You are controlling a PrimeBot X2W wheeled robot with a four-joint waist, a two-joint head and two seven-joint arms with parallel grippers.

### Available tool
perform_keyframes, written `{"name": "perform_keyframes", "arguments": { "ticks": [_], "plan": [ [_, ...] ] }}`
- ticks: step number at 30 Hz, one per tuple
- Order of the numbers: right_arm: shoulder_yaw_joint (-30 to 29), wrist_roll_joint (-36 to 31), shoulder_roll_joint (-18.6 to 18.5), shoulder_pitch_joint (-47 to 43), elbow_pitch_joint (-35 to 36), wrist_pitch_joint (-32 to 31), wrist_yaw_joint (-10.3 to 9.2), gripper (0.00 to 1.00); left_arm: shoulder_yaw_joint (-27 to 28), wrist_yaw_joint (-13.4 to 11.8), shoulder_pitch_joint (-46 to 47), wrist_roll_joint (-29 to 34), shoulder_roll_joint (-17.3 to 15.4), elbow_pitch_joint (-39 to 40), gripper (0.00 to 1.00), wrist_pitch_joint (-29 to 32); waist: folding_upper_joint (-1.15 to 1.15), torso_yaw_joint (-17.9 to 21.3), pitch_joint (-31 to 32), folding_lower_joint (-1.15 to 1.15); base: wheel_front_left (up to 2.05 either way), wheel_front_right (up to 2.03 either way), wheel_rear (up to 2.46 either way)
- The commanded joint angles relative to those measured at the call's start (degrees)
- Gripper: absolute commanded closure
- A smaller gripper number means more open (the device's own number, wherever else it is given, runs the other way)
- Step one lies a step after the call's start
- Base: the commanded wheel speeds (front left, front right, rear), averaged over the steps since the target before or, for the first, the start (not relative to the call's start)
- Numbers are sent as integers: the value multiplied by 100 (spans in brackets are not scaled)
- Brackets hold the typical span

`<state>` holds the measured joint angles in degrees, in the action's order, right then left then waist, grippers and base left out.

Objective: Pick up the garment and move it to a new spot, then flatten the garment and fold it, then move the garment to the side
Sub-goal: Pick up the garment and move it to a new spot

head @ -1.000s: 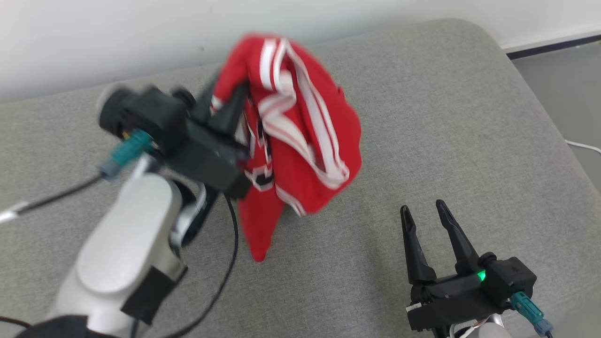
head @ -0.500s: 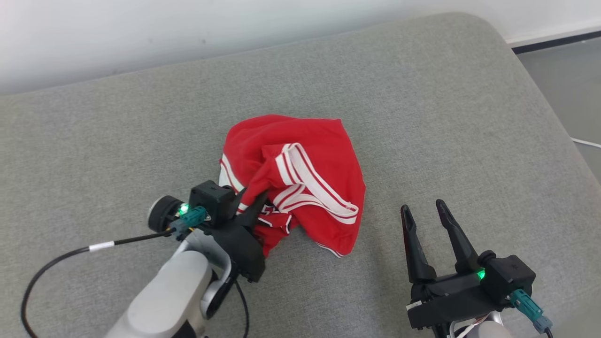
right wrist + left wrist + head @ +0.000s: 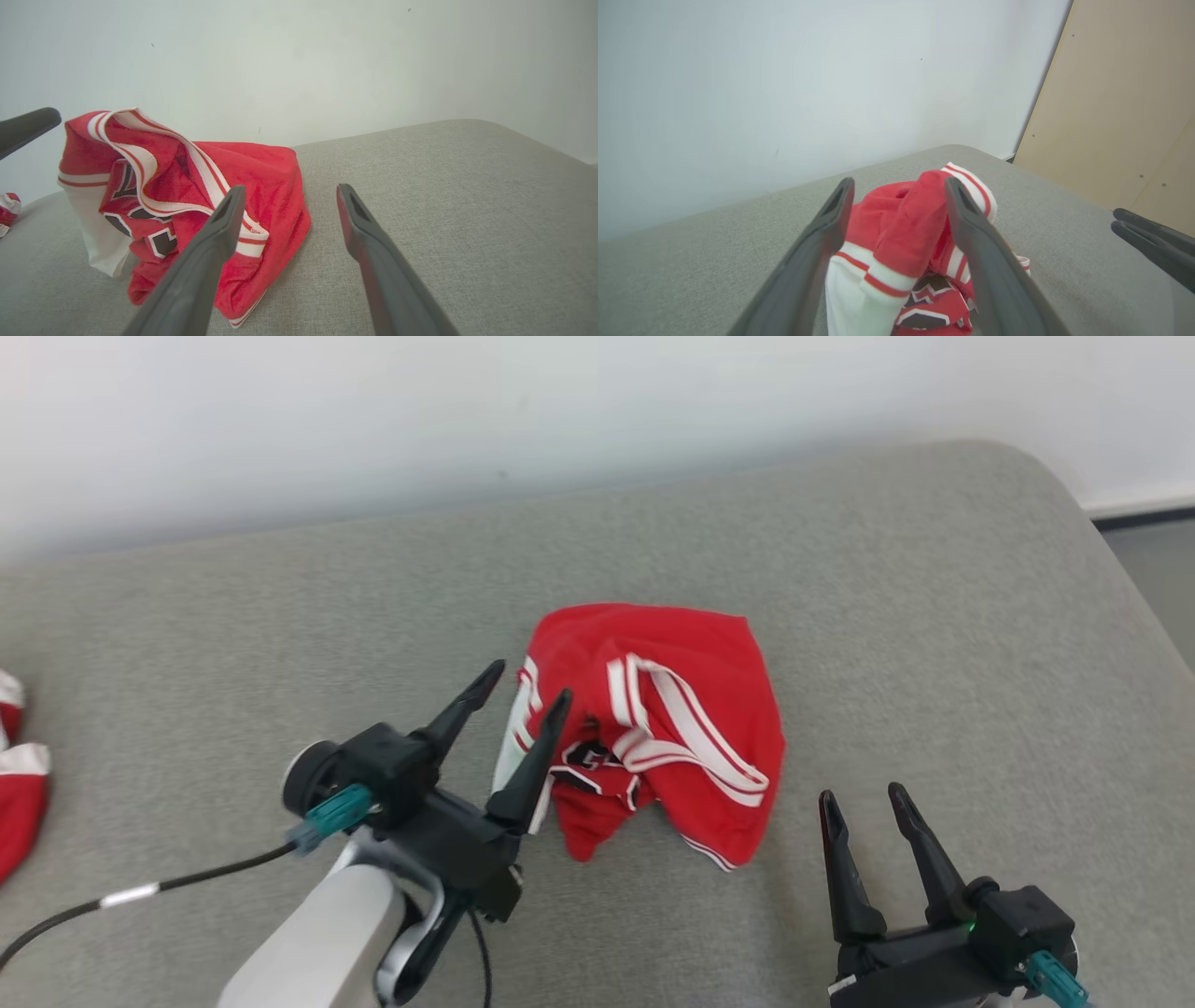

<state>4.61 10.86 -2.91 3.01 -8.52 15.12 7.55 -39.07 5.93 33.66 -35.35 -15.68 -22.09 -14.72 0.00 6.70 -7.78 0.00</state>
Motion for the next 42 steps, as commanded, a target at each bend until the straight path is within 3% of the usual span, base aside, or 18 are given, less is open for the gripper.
{"name": "perform_keyframes", "arguments": {
  "ticks": [1,12,15,22,27,36,42],
  "plan": [
    [12,-38,5,-86,-3,6,-12,0,22,-20,-105,-32,-32,38,0,-24,0,-238,211,0,0,0,0],
    [7,-87,4,-221,11,6,-12,0,900,-629,-1237,-252,-651,607,0,-54,0,-578,443,0,0,0,0],
    [-27,-89,4,-248,42,5,-12,0,1454,-810,-1626,197,-657,1062,0,-47,0,-630,428,0,0,0,0],
    [-121,-121,3,-213,60,5,-12,0,2676,-946,-2640,1364,-243,1747,0,-50,0,-630,434,0,0,0,0],
    [-151,-136,3,-255,69,5,-12,0,3333,-782,-3231,2119,149,2107,0,-51,0,-584,455,0,0,0,0],
    [-166,-130,3,-323,32,5,-12,0,4405,-82,-3797,2634,826,1970,0,-52,0,-521,524,0,0,0,0],
    [-169,-175,3,-424,-101,5,-12,0,4394,41,-4043,3049,1055,1659,0,-52,0,-514,592,0,0,0,0]
  ]
}}
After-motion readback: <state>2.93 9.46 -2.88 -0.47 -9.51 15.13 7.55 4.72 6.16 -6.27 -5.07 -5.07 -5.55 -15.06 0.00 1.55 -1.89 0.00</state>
